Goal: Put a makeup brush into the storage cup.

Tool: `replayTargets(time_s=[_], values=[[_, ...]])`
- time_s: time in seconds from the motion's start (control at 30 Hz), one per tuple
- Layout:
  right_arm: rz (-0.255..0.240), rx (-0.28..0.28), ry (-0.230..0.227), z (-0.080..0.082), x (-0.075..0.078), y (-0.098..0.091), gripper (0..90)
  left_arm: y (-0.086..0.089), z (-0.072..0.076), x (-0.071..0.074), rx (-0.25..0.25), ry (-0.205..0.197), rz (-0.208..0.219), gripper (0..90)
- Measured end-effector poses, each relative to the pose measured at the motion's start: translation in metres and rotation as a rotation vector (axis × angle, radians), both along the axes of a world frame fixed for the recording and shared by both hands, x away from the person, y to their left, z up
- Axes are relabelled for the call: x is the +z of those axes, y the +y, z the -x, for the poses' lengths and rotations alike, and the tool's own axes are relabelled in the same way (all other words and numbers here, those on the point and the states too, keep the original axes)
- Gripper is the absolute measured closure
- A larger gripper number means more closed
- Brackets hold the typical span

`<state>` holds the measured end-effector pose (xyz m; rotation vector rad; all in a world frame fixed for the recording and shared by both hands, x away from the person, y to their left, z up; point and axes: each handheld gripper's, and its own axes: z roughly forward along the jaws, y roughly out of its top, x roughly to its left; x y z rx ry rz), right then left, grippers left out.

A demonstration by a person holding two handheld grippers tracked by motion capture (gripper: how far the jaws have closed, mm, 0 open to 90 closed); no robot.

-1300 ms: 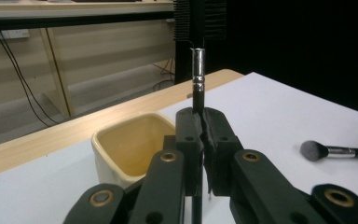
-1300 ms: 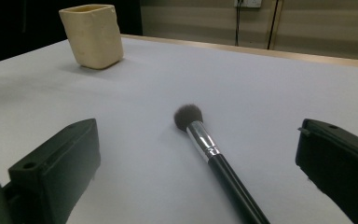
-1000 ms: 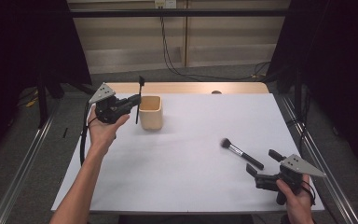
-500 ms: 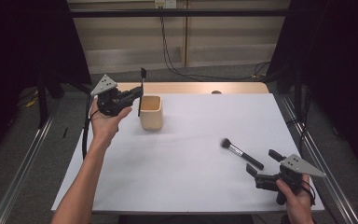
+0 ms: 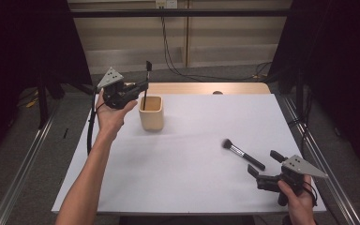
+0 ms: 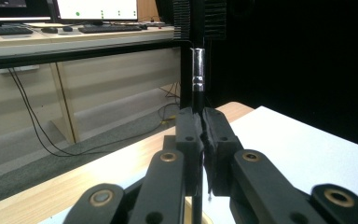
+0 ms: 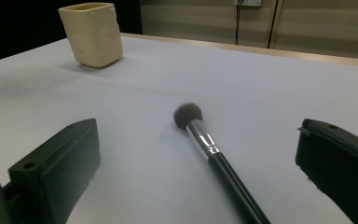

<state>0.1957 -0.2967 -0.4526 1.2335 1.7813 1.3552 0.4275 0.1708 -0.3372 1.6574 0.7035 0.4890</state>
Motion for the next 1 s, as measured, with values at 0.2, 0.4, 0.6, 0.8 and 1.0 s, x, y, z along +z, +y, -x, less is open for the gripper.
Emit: replayTargets(time_s=[0.2, 0.4, 0.6, 0.8, 1.0], values=[[0.001, 0.001, 0.000, 0.000, 0.000, 0.000, 0.0, -0.002, -0.008, -0.002, 0.012, -0.002, 0.006, 85.7], [0.001, 0.001, 0.002, 0.000, 0.000, -0.001, 0.0, -0.001, -0.014, -0.002, 0.023, -0.005, 0.003, 85.7], [0.002, 0.001, 0.001, 0.000, 0.000, -0.001, 0.0, -0.003, -0.015, -0.006, 0.022, -0.010, -0.003, 85.7], [0.002, 0.001, -0.001, 0.000, 0.000, 0.000, 0.0, -0.007, -0.021, -0.010, 0.029, -0.011, 0.005, 85.7], [0.000, 0.002, 0.003, 0.000, 0.000, 0.000, 0.0, -0.008, -0.025, -0.016, 0.029, 0.004, -0.006, 85.7]])
